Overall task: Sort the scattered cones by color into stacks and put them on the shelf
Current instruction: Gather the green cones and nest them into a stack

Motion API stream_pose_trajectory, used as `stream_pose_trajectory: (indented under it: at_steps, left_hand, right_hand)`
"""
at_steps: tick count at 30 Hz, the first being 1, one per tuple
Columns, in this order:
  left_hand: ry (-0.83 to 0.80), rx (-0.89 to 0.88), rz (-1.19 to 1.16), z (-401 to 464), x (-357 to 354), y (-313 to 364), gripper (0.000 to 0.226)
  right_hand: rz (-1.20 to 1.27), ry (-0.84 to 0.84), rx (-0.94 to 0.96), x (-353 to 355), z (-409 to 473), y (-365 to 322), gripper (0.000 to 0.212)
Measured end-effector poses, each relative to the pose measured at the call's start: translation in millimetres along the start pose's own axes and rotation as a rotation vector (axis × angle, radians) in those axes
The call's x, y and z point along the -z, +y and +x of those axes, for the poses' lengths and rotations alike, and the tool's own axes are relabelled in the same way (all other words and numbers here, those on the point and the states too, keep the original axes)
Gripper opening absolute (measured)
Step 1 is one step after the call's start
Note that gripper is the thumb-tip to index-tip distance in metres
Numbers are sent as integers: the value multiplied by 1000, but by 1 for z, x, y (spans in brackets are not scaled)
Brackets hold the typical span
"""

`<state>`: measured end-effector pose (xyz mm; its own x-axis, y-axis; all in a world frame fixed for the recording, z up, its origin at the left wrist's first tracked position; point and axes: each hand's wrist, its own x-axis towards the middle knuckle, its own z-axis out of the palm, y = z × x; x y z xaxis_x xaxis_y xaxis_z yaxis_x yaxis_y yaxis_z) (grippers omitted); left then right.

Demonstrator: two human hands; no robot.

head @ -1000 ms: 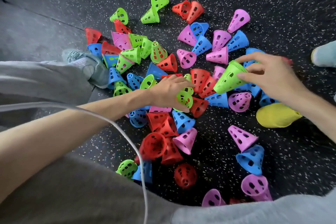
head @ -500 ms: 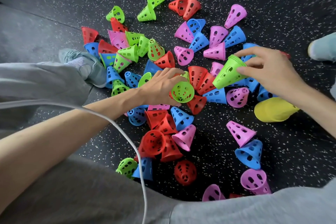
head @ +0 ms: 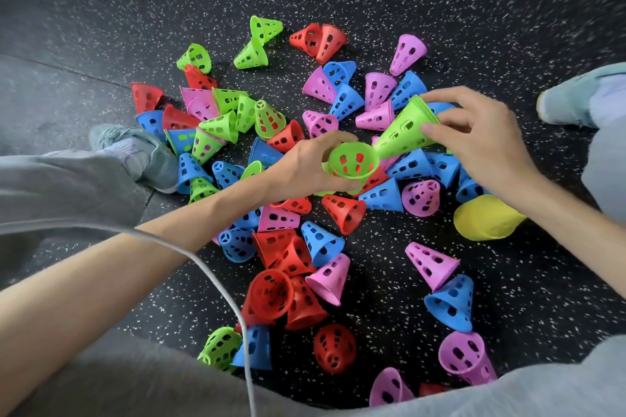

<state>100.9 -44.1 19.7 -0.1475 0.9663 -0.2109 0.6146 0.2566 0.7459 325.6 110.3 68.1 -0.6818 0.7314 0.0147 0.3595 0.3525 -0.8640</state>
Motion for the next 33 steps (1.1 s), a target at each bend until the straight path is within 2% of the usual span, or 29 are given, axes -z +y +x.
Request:
stream_pose_trajectory:
  at_steps: [5,17,25,33]
  left_hand:
    - [49,-18,-79,10,-3,10,77]
    - [210,-60,-163,13,-9,41,77]
    - [271,-63,-220,14,-13,50,73]
    - [167,-78,-250,21,-8,36,58]
  right_hand:
    - [38,-18,8,0,-2,-1,32]
    - [164,-202,47,-7,-4,-7,36]
    - [184,-289,80,-12,-7,-11,53]
    - [33,-155,92,-11,-7,-6,47]
